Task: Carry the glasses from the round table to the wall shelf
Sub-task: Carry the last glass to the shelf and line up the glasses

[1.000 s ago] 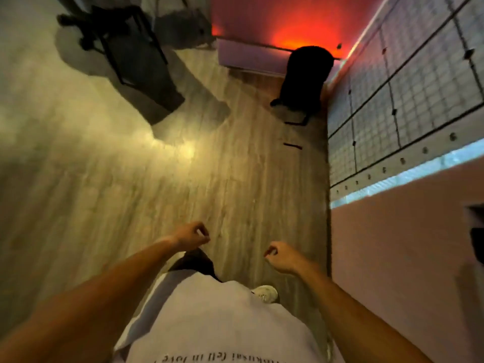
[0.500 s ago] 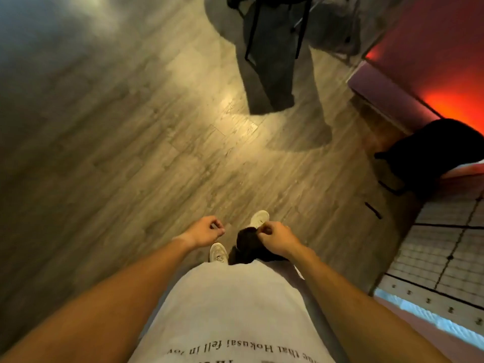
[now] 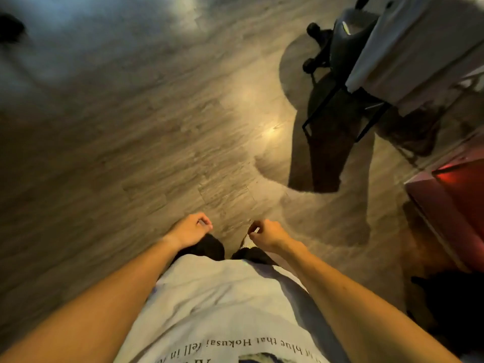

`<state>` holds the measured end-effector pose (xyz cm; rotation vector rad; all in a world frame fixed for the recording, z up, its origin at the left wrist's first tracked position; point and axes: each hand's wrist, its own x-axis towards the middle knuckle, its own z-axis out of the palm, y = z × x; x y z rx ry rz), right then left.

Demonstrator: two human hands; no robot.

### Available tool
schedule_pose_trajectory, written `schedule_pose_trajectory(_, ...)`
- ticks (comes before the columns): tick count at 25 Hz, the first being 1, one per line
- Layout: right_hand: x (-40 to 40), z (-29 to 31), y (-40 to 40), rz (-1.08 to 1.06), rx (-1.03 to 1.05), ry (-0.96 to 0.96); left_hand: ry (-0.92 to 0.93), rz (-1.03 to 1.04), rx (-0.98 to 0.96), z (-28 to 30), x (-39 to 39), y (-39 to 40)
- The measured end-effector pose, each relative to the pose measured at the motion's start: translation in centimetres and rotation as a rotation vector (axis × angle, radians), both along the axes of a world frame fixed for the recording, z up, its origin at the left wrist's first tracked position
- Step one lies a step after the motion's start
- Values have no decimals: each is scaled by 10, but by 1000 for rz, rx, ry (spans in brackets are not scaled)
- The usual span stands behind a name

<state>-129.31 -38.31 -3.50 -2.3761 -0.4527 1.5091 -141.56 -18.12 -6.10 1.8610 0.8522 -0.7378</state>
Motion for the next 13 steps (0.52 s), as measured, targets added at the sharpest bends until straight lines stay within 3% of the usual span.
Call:
schedule_pose_trajectory(6, 177, -1, 122, 46, 1, -12, -60, 98, 0, 6, 163, 106)
schedule_pose_trajectory(13, 374, 4, 254, -82, 1, -36, -55, -117, 23, 12, 384, 254)
